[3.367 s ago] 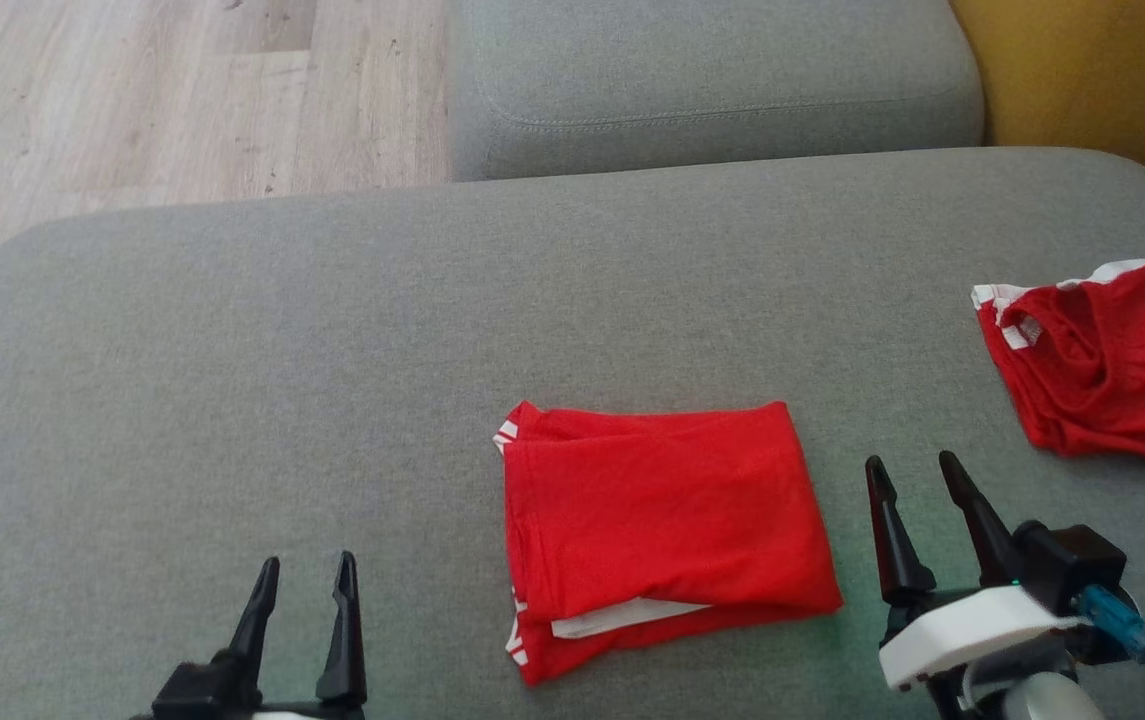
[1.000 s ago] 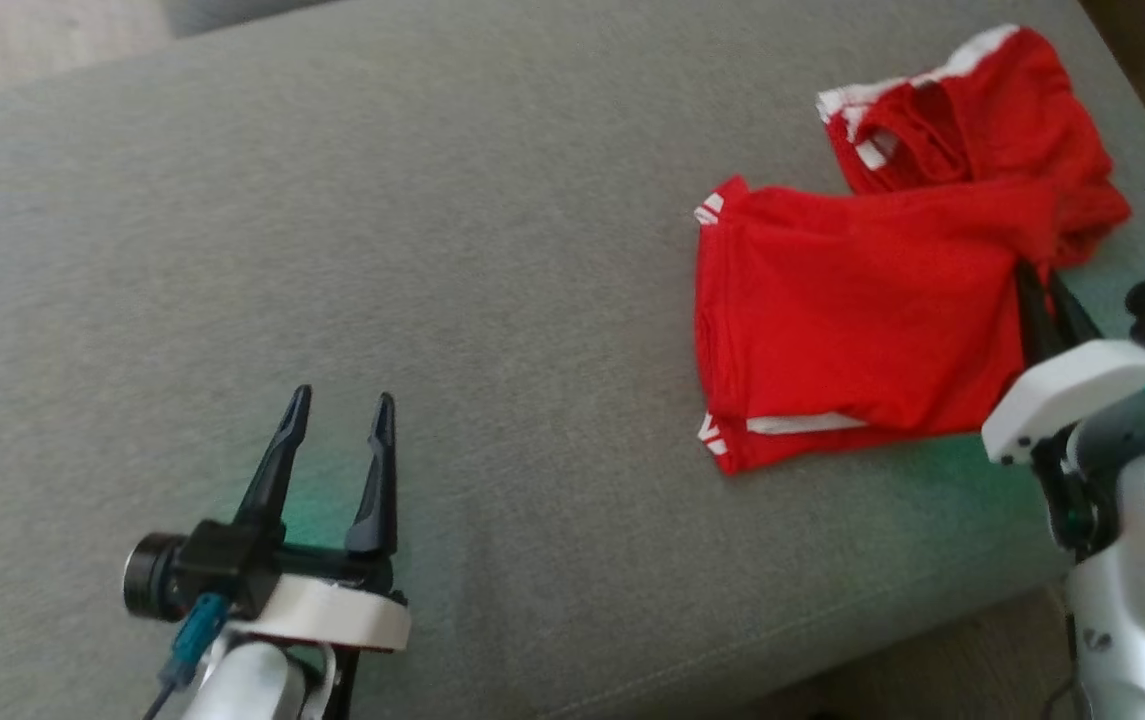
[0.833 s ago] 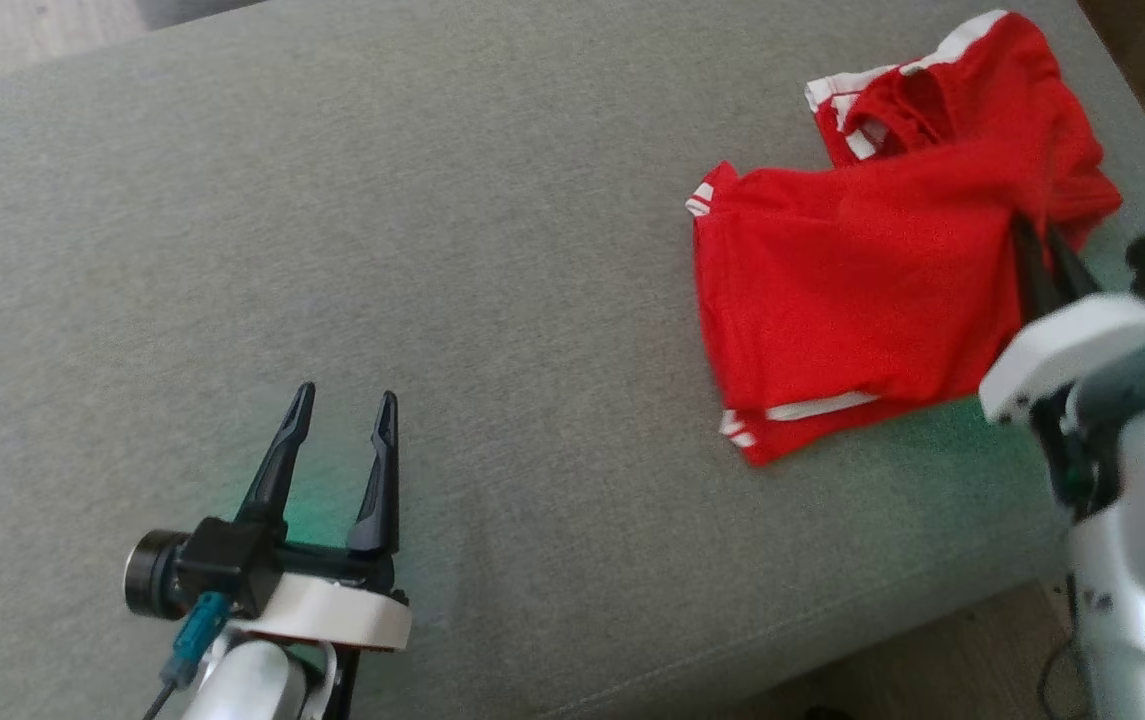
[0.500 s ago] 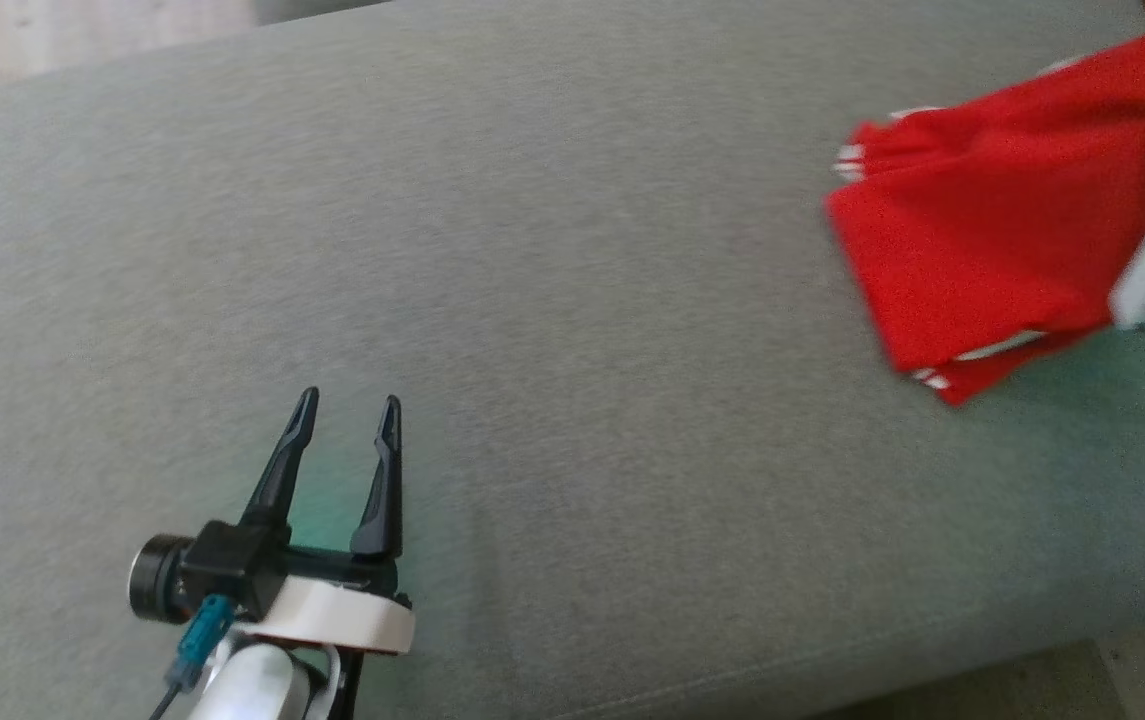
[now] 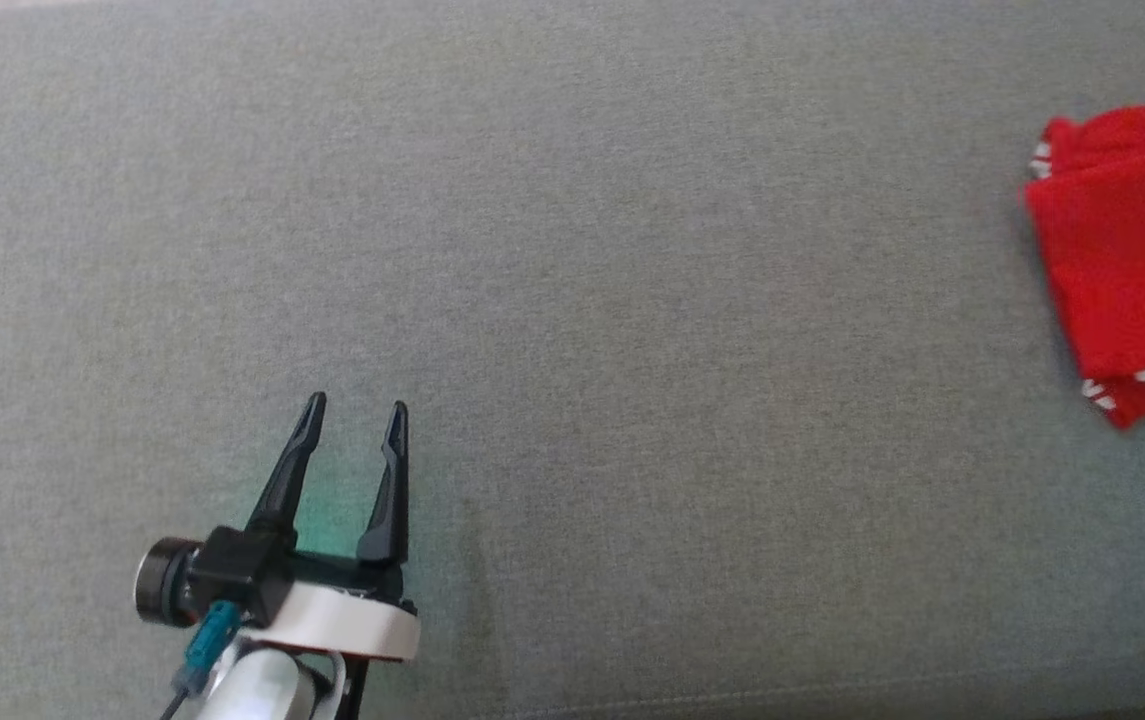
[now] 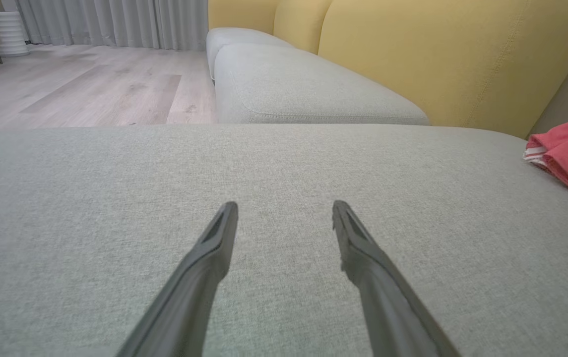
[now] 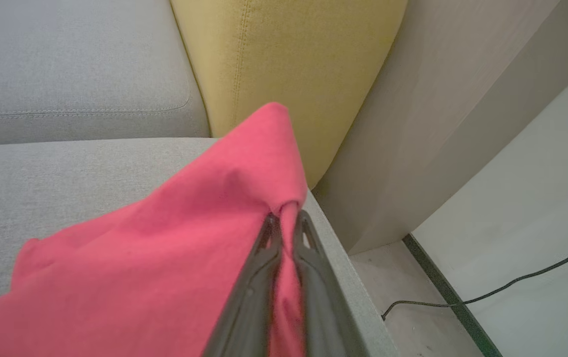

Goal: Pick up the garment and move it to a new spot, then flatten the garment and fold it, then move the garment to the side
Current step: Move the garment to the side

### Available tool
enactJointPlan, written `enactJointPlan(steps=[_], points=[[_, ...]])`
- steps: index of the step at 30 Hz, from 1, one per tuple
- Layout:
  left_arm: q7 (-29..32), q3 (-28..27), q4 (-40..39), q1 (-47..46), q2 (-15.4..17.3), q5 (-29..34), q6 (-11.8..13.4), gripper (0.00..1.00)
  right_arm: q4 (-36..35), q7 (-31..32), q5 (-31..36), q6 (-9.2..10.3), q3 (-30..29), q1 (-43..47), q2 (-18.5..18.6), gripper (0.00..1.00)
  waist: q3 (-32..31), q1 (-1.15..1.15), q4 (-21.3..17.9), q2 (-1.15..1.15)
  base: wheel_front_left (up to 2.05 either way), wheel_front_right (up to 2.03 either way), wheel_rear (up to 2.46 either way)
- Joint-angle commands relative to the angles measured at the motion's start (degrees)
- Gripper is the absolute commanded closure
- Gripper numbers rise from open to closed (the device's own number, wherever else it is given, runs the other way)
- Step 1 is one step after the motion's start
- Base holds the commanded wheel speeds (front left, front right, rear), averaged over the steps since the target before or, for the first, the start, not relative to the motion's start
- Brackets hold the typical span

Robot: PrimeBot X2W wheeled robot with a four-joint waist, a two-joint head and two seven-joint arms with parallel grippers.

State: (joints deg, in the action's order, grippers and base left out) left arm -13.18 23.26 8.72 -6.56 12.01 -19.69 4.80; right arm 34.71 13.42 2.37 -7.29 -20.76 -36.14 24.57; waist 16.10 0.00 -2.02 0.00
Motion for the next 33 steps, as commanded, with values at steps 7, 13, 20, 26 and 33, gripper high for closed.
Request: enactJointPlan(steps=[7,13,20,26,33], points=[[0.23,-0.82,-2.01,-0.42,0.91,0.05,0.39,0.00,2.01,-7.03,6.91,-0.20,-4.26,-3.03,-0.58,0.00,0.01,0.00,0.21,0.00,0.00,0.00,0.00],[0.55,-0.56,-2.15,-0.08,1.30,-0.12,0.52,0.00,4.14,-10.46,7.31,-0.20,-1.86,-3.44,-4.27,0.00,-1.67,0.00,-0.82,0.00,0.00,0.00,0.00],[0.42,-0.90,-1.98,0.99,1.29,-1.09,0.94,0.00,2.46,-12.00,4.33,-0.20,5.32,-2.56,-8.64,0.00,-5.76,0.00,-1.51,0.00,0.00,0.00,0.00],[-0.24,-2.38,-1.14,2.69,0.97,-2.98,1.42,0.00,-2.02,-13.84,0.20,-0.20,12.19,1.47,-12.22,0.00,-10.27,0.00,-1.29,0.00,0.00,0.00,0.00],[-0.76,-4.28,0.02,5.61,0.90,-4.88,2.47,0.00,-6.73,-17.31,-3.54,-0.20,18.77,10.41,-17.93,0.00,-14.68,0.00,-0.34,0.00,0.00,0.00,0.00]])
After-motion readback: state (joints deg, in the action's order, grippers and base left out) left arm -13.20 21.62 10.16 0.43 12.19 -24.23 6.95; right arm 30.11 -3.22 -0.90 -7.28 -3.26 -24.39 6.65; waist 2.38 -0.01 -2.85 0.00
